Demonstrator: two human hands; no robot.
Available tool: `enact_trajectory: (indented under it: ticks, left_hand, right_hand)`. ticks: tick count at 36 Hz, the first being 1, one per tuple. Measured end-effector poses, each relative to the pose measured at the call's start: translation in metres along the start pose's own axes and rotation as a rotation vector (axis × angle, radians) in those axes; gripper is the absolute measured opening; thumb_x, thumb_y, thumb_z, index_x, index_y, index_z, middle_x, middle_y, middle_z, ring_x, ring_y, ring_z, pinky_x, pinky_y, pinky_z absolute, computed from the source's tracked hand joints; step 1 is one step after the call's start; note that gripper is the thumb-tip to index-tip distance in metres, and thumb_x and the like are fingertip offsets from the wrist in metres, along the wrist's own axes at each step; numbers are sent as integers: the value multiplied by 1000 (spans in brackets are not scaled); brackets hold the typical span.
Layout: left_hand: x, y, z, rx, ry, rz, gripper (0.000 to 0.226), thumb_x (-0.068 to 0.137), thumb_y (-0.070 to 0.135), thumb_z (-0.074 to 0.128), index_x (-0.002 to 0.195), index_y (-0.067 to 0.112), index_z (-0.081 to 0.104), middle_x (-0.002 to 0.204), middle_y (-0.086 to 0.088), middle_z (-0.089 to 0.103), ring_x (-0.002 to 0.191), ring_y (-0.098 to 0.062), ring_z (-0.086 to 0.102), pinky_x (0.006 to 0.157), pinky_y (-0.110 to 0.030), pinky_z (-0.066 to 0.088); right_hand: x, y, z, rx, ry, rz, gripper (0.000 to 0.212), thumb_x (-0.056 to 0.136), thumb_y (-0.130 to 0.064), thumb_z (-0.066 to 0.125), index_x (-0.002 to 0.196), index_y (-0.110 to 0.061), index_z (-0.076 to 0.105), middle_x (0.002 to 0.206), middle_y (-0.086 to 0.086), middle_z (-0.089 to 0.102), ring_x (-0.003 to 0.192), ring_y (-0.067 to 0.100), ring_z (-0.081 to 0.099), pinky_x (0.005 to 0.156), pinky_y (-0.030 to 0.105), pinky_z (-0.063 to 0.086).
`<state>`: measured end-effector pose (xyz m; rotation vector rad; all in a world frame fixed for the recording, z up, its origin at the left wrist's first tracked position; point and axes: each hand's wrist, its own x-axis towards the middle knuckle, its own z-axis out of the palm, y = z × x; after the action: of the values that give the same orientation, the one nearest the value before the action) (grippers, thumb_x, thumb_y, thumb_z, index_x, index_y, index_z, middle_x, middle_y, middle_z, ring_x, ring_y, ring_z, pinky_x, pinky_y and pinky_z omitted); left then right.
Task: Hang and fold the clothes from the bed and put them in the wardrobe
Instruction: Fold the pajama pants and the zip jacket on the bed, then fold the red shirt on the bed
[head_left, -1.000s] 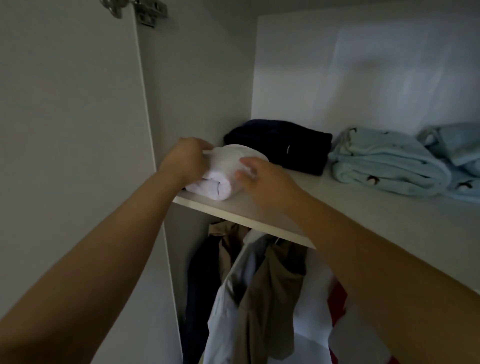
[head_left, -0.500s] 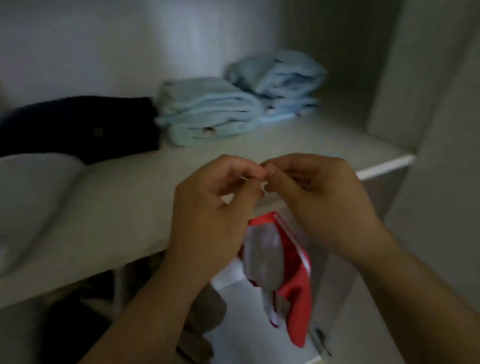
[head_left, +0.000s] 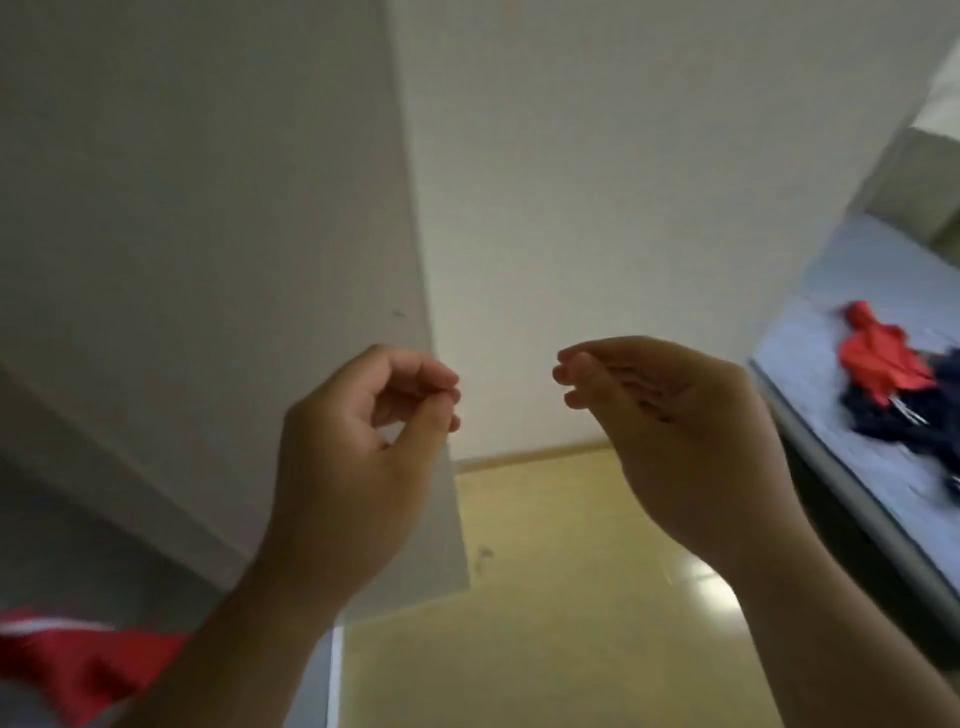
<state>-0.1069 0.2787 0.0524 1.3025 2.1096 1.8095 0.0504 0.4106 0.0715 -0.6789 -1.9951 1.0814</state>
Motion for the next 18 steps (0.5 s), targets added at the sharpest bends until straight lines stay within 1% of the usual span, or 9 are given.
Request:
enact_trajectory:
  ticks: [3, 5, 9, 11, 13, 15, 18]
  left_hand:
    - [-3, 25, 76, 6, -160, 80, 10, 86, 24, 66, 90, 33, 68, 84, 11, 73, 80, -14, 73, 70, -21, 56]
    - [-8, 42, 129, 2, -232, 117, 11, 86, 21, 66, 90, 32, 67, 84, 13, 72, 80, -16, 73, 69, -24, 57]
    - [-28, 72, 237, -24, -351, 161, 9, 86, 23, 67, 90, 31, 68, 83, 15, 72, 80, -12, 72, 66, -24, 59]
    - [-39, 86, 295, -33, -392, 160, 9, 86, 22, 67, 89, 30, 68, 82, 15, 71, 78, -11, 72, 66, -23, 59]
    - [-48, 101, 352, -55, -423, 149, 9, 86, 20, 69, 87, 29, 69, 78, 14, 71, 76, -11, 71, 67, -22, 57]
    - [-55, 115, 407, -89, -479, 129, 10, 85, 20, 69, 86, 30, 69, 77, 13, 71, 75, -11, 71, 65, -17, 55]
    - [-62, 133, 479, -87, -584, 123, 19, 88, 14, 71, 86, 32, 69, 78, 15, 71, 75, -8, 70, 63, -11, 51]
  right_hand:
    - [-21, 39, -71, -17, 162, 61, 14, 91, -38, 63, 95, -33, 76, 87, -21, 75, 83, 3, 73, 79, 30, 58]
    - [-38, 66, -119, -19, 260, 87, 10, 94, -34, 66, 93, -32, 76, 86, -19, 75, 82, 3, 73, 78, 29, 59]
    - [-71, 118, -220, -95, 377, 145, 10, 94, -35, 66, 94, -32, 76, 85, -22, 74, 81, -1, 72, 73, 17, 56]
    - [-84, 141, -272, -153, 397, 183, 12, 92, -36, 64, 94, -33, 76, 84, -25, 73, 79, -5, 70, 71, 8, 51]
    - [-96, 163, -322, -209, 419, 233, 12, 92, -35, 64, 94, -32, 76, 83, -27, 72, 78, -9, 69, 69, 2, 47]
    - [-104, 184, -366, -222, 445, 296, 12, 92, -33, 65, 94, -30, 77, 82, -26, 73, 77, -8, 69, 69, 4, 48]
    - [-111, 213, -423, -252, 457, 392, 12, 93, -32, 67, 96, -27, 77, 81, -22, 74, 78, -6, 69, 72, 12, 53]
